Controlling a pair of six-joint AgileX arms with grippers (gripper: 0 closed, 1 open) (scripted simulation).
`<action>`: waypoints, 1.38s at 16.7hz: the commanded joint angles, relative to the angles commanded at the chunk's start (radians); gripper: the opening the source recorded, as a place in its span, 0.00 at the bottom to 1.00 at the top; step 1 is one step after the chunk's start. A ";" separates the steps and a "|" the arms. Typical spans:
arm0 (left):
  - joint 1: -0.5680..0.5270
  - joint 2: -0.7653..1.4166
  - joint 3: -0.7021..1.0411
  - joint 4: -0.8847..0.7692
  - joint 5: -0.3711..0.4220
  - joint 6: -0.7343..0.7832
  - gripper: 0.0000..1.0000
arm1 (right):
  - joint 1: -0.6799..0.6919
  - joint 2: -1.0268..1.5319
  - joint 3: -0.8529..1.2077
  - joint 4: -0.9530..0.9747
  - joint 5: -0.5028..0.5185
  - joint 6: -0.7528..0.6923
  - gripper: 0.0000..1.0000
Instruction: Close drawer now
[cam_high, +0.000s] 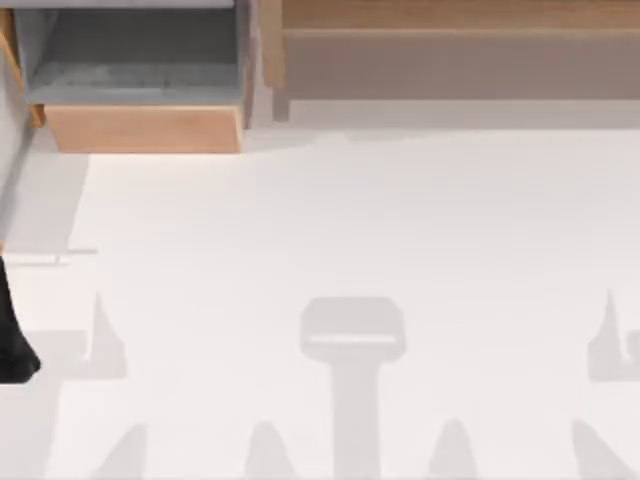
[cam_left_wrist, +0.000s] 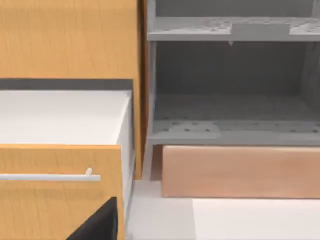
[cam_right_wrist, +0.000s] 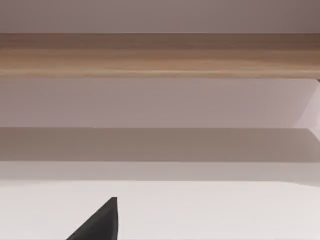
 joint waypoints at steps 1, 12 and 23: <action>0.000 0.000 0.000 0.000 0.000 0.000 1.00 | 0.000 0.000 0.000 0.000 0.000 0.000 1.00; -0.279 0.525 0.161 0.370 -0.279 0.008 1.00 | 0.000 0.000 0.000 0.000 0.000 0.000 1.00; -0.409 0.768 0.230 0.539 -0.406 0.012 1.00 | 0.000 0.000 0.000 0.000 0.000 0.000 1.00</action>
